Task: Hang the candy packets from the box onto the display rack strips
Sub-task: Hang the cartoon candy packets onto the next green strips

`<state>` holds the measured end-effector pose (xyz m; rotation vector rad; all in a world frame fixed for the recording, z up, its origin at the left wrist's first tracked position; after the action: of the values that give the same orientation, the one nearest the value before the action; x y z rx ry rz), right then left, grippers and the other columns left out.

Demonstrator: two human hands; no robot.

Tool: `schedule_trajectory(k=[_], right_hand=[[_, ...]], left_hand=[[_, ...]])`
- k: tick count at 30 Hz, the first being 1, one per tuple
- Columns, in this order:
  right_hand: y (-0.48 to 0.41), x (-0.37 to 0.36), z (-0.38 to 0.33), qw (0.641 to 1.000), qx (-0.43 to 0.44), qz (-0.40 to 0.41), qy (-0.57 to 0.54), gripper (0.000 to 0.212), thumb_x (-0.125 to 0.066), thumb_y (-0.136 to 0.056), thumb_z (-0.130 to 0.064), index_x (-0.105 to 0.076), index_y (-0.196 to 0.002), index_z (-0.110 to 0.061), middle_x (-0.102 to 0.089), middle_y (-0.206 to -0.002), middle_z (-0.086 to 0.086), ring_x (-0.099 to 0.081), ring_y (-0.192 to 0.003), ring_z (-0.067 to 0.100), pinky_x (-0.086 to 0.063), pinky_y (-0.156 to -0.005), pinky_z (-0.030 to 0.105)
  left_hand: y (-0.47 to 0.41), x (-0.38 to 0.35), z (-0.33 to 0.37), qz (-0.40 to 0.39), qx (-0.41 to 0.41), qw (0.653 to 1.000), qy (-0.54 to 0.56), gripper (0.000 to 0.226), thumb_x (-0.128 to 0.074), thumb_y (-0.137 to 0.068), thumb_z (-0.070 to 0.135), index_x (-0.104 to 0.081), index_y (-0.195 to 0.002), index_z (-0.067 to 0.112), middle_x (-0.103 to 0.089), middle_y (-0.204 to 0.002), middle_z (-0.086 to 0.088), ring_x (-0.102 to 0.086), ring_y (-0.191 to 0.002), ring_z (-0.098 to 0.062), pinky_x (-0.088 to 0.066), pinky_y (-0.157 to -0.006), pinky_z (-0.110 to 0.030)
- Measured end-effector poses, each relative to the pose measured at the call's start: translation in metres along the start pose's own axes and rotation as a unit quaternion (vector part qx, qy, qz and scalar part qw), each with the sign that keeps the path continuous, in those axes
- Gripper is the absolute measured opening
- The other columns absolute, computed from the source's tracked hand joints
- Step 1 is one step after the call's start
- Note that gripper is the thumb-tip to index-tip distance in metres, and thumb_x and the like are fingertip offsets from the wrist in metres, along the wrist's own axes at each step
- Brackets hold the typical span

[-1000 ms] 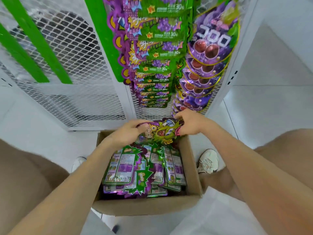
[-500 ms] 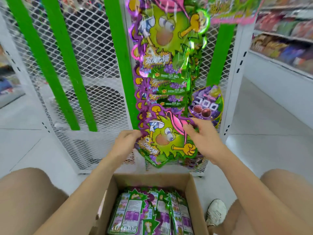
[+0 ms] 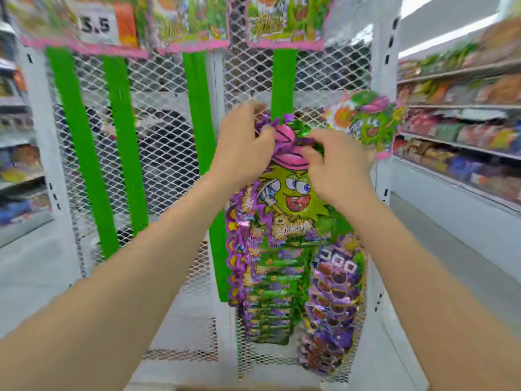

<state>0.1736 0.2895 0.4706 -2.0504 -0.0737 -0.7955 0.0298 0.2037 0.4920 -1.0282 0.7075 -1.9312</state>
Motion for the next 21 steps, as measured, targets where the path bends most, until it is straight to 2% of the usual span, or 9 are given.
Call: schedule_trajectory(k=[3, 6, 8, 10, 11, 14, 17, 18, 21], right_hand=[[-0.031, 0.007, -0.011, 0.999, -0.008, 0.032, 0.000, 0.021, -0.059, -0.103, -0.029, -0.071, -0.120, -0.030, -0.072, -0.117, 0.001, -0.060, -0.120, 0.031, -0.031, -0.091, 0.040], [-0.057, 0.008, -0.011, 0.996, -0.013, 0.079, -0.025, 0.022, -0.065, -0.098, -0.032, -0.068, -0.120, -0.029, -0.072, -0.117, -0.008, -0.062, -0.118, 0.023, -0.031, -0.097, 0.039], [-0.073, 0.010, -0.009, 0.995, -0.007, 0.097, -0.024, 0.023, -0.064, -0.099, -0.033, -0.068, -0.121, -0.030, -0.071, -0.119, -0.013, -0.062, -0.118, 0.018, -0.028, -0.095, 0.038], [-0.087, 0.014, -0.011, 0.995, 0.011, 0.093, -0.028, 0.024, -0.056, -0.104, -0.028, -0.066, -0.125, -0.031, -0.069, -0.123, -0.013, -0.060, -0.121, 0.017, -0.025, -0.093, 0.037], [-0.093, 0.017, -0.014, 0.995, 0.021, 0.091, -0.034, 0.026, -0.052, -0.105, -0.024, -0.066, -0.126, -0.031, -0.069, -0.124, -0.012, -0.059, -0.122, 0.017, -0.024, -0.092, 0.037], [-0.106, 0.020, -0.019, 0.990, 0.065, 0.098, -0.072, 0.030, -0.048, -0.102, -0.012, -0.061, -0.127, -0.024, -0.070, -0.116, -0.008, -0.062, -0.115, 0.020, -0.031, -0.098, 0.040], [-0.116, 0.018, -0.023, 0.986, 0.091, 0.095, -0.101, 0.024, -0.052, -0.098, -0.010, -0.055, -0.121, -0.016, -0.068, -0.101, -0.007, -0.065, -0.102, 0.022, -0.041, -0.102, 0.052], [-0.119, 0.017, -0.024, 0.986, 0.095, 0.091, -0.102, 0.022, -0.053, -0.098, -0.010, -0.055, -0.119, -0.016, -0.065, -0.100, -0.010, -0.065, -0.103, 0.021, -0.042, -0.103, 0.053], [-0.124, 0.012, -0.026, 0.984, 0.103, 0.101, -0.108, 0.017, -0.057, -0.096, -0.014, -0.061, -0.112, -0.017, -0.062, -0.100, -0.016, -0.067, -0.105, 0.018, -0.045, -0.102, 0.054]], left_hand=[[-0.029, -0.007, 0.009, -0.039, 0.068, 0.996, 0.045, 0.051, -0.051, -0.097, 0.018, -0.054, -0.148, 0.011, -0.062, -0.143, -0.003, -0.058, -0.126, -0.017, -0.041, -0.108, -0.025], [-0.052, -0.010, 0.015, -0.027, 0.116, 0.988, 0.093, 0.059, -0.049, -0.085, 0.020, -0.059, -0.142, 0.013, -0.066, -0.134, -0.003, -0.059, -0.125, -0.020, -0.048, -0.108, -0.034], [-0.064, -0.010, 0.018, -0.023, 0.136, 0.983, 0.117, 0.043, -0.051, -0.088, 0.015, -0.067, -0.128, 0.016, -0.069, -0.119, 0.000, -0.062, -0.110, -0.016, -0.051, -0.090, -0.029], [-0.078, -0.010, 0.020, -0.022, 0.147, 0.980, 0.133, 0.014, -0.052, -0.093, 0.014, -0.065, -0.098, 0.015, -0.062, -0.092, 0.003, -0.053, -0.080, -0.011, -0.037, -0.065, -0.031], [-0.084, -0.009, 0.021, -0.021, 0.152, 0.978, 0.141, 0.008, -0.053, -0.094, 0.019, -0.060, -0.091, 0.016, -0.056, -0.085, 0.002, -0.045, -0.073, -0.014, -0.028, -0.063, -0.034], [-0.097, -0.004, 0.024, -0.040, 0.194, 0.966, 0.169, 0.041, -0.062, -0.086, 0.051, -0.069, -0.105, 0.015, -0.064, -0.101, -0.001, -0.053, -0.086, -0.019, -0.033, -0.068, -0.030], [-0.102, -0.005, 0.019, -0.061, 0.238, 0.955, 0.166, 0.068, -0.071, -0.085, 0.061, -0.066, -0.136, 0.016, -0.067, -0.137, -0.005, -0.062, -0.125, -0.026, -0.049, -0.101, -0.037], [-0.102, -0.008, 0.016, -0.062, 0.242, 0.954, 0.166, 0.069, -0.074, -0.085, 0.061, -0.065, -0.137, 0.017, -0.066, -0.139, -0.005, -0.061, -0.126, -0.026, -0.049, -0.106, -0.041], [-0.101, -0.011, 0.012, -0.064, 0.243, 0.955, 0.159, 0.066, -0.076, -0.089, 0.060, -0.062, -0.137, 0.016, -0.062, -0.135, -0.001, -0.055, -0.114, -0.021, -0.044, -0.095, -0.035]])
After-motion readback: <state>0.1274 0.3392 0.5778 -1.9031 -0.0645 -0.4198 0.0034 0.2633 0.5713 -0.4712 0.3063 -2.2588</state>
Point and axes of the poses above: each hand's wrist, its own y-axis away from the middle knuckle, its own x-axis out of the back of the hand, z = x × y, the point moved 2 cm from there along -y, towards the middle knuckle
